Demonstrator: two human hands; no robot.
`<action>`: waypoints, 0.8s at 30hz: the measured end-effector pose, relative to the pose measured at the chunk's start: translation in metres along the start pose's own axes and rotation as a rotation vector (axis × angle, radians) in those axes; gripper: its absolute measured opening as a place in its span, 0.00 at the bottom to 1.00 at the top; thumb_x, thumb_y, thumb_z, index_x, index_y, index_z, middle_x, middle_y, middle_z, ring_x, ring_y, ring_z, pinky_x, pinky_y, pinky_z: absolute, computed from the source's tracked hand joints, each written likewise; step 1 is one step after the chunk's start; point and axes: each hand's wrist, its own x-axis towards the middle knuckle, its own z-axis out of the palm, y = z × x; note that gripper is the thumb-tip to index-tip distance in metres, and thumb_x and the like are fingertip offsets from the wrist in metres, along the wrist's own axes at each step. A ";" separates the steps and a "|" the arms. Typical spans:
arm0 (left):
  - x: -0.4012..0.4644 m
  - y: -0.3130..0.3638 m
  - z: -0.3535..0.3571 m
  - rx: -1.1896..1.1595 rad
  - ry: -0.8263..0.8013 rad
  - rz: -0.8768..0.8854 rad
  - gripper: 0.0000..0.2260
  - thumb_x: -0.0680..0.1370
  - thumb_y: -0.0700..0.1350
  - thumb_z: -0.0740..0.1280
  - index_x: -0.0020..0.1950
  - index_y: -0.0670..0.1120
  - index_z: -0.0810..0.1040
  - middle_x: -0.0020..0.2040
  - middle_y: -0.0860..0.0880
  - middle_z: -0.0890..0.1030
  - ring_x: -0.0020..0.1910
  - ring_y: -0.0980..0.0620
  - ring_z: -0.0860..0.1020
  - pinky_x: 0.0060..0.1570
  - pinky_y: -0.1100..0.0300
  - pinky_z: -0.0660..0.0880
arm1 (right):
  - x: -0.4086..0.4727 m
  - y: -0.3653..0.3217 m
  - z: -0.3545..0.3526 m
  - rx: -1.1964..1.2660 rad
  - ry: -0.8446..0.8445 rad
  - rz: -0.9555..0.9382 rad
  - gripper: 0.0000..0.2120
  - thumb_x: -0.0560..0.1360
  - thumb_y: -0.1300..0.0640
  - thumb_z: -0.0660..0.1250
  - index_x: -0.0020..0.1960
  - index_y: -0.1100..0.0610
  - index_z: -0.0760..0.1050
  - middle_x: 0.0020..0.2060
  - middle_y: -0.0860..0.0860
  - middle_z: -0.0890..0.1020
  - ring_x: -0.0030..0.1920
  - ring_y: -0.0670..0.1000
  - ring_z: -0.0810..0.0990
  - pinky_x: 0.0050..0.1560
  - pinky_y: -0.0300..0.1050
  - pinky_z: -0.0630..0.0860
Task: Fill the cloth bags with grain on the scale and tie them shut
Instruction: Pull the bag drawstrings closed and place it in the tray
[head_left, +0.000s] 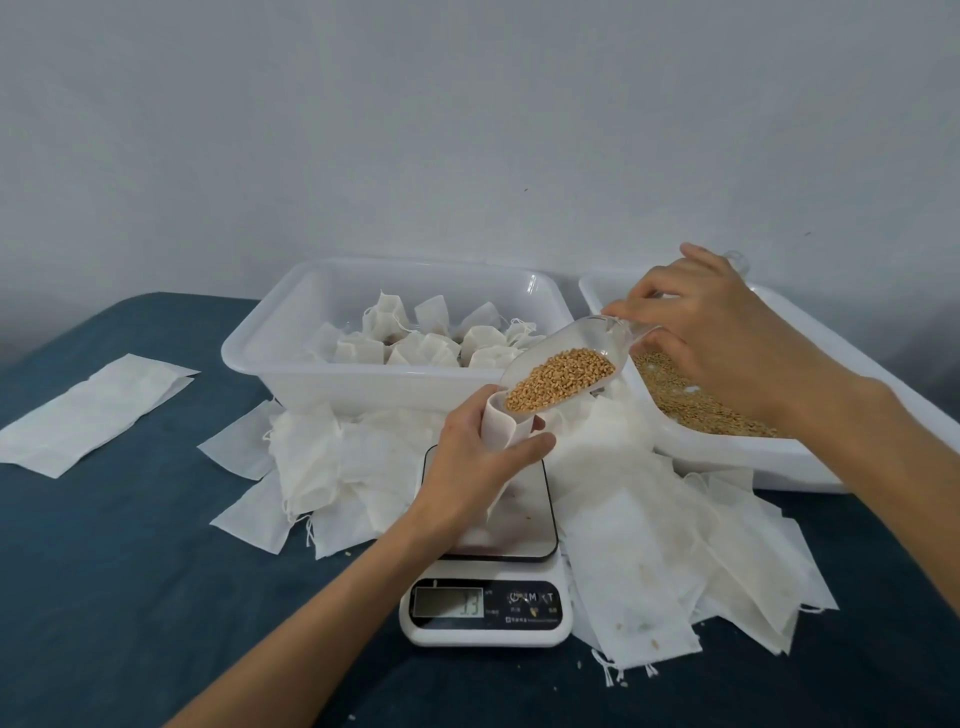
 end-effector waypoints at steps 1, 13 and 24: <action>0.000 0.000 0.000 0.001 0.002 0.001 0.14 0.72 0.47 0.78 0.55 0.47 0.81 0.49 0.49 0.86 0.51 0.45 0.83 0.56 0.44 0.79 | 0.000 0.001 0.001 -0.003 0.005 -0.005 0.19 0.69 0.71 0.76 0.59 0.60 0.83 0.47 0.58 0.82 0.49 0.63 0.81 0.72 0.68 0.63; -0.001 0.003 0.001 0.014 0.020 -0.008 0.15 0.71 0.49 0.77 0.55 0.47 0.81 0.49 0.50 0.87 0.52 0.45 0.84 0.60 0.37 0.78 | 0.001 0.005 0.004 -0.054 0.039 -0.037 0.20 0.69 0.71 0.77 0.59 0.60 0.83 0.48 0.58 0.82 0.49 0.62 0.81 0.71 0.69 0.63; -0.002 0.006 0.001 0.012 0.026 -0.024 0.15 0.71 0.51 0.77 0.54 0.47 0.81 0.49 0.47 0.86 0.51 0.42 0.83 0.57 0.36 0.78 | 0.000 0.001 0.002 -0.044 0.038 -0.035 0.19 0.68 0.70 0.77 0.59 0.61 0.83 0.47 0.59 0.82 0.49 0.63 0.82 0.70 0.70 0.64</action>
